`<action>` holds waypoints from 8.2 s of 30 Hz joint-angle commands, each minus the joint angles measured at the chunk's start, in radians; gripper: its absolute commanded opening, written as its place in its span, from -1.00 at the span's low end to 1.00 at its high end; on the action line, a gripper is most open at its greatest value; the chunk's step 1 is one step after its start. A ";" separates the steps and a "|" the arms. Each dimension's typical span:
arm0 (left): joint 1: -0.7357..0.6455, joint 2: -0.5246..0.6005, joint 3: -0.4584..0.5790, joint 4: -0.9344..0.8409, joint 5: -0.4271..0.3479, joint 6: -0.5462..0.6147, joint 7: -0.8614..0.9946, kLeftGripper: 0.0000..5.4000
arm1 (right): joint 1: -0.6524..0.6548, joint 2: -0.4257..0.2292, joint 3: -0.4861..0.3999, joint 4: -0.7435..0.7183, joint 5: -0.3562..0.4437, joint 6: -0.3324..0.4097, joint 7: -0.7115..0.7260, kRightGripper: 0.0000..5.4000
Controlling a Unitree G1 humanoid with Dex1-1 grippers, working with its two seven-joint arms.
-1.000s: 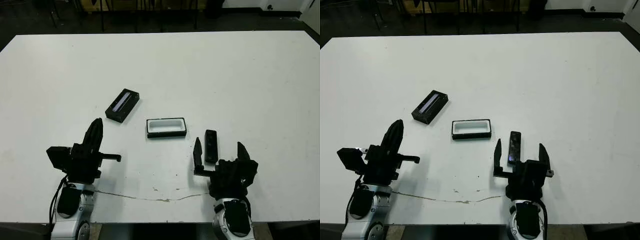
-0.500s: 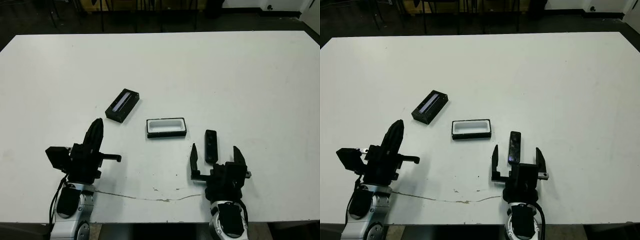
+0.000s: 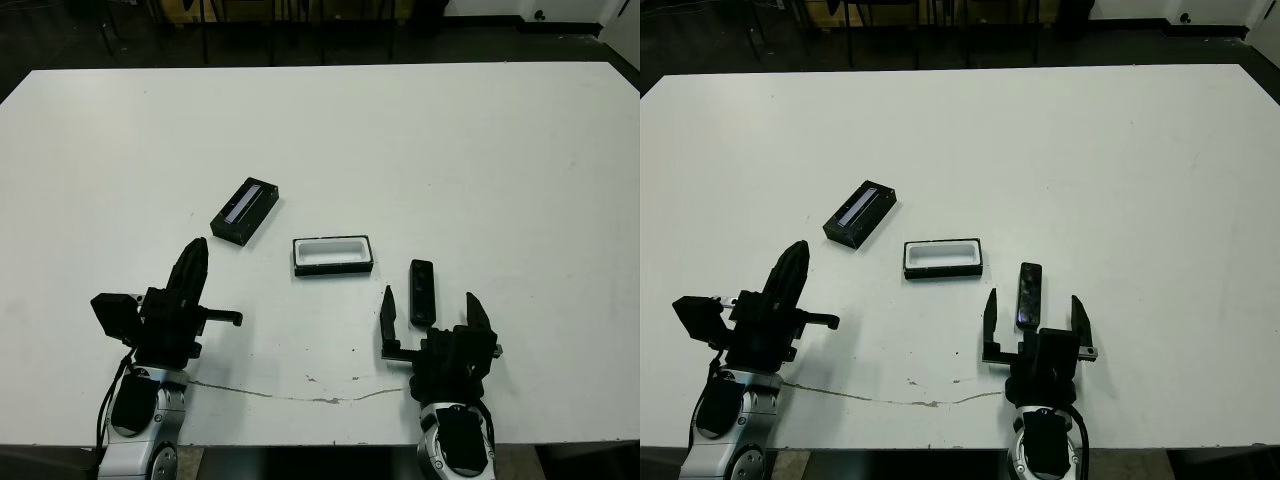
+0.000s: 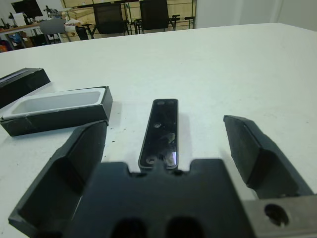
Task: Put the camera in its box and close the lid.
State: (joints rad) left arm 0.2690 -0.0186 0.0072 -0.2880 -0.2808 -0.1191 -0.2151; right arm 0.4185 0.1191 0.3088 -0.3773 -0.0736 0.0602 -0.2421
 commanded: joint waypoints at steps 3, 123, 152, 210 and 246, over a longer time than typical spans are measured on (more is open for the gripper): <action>0.005 0.010 0.000 0.001 -0.003 0.035 0.003 -1.00 | 0.084 0.008 -0.014 0.024 0.015 0.045 -0.005 0.99; 0.110 -0.007 -0.068 -0.084 -0.056 0.104 0.021 -1.00 | -0.586 -0.874 -0.508 0.187 0.395 0.247 1.228 -0.38; 0.104 -0.002 -0.059 -0.081 -0.048 0.105 0.014 -1.00 | -0.796 -0.862 -0.186 0.320 0.368 0.400 1.324 1.00; 0.115 -0.013 -0.060 -0.062 -0.057 0.086 -0.007 -1.00 | -0.663 -0.829 -0.108 0.359 0.270 0.472 1.230 0.85; 0.120 -0.014 -0.064 -0.061 -0.048 0.072 0.006 -1.00 | -0.622 -0.824 -0.127 0.350 0.243 0.394 1.201 -0.80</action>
State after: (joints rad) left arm 0.3390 -0.0368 -0.0599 -0.3653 -0.3367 -0.0456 -0.2126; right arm -0.2331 -0.7035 0.1819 -0.0504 0.1705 0.4249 0.9638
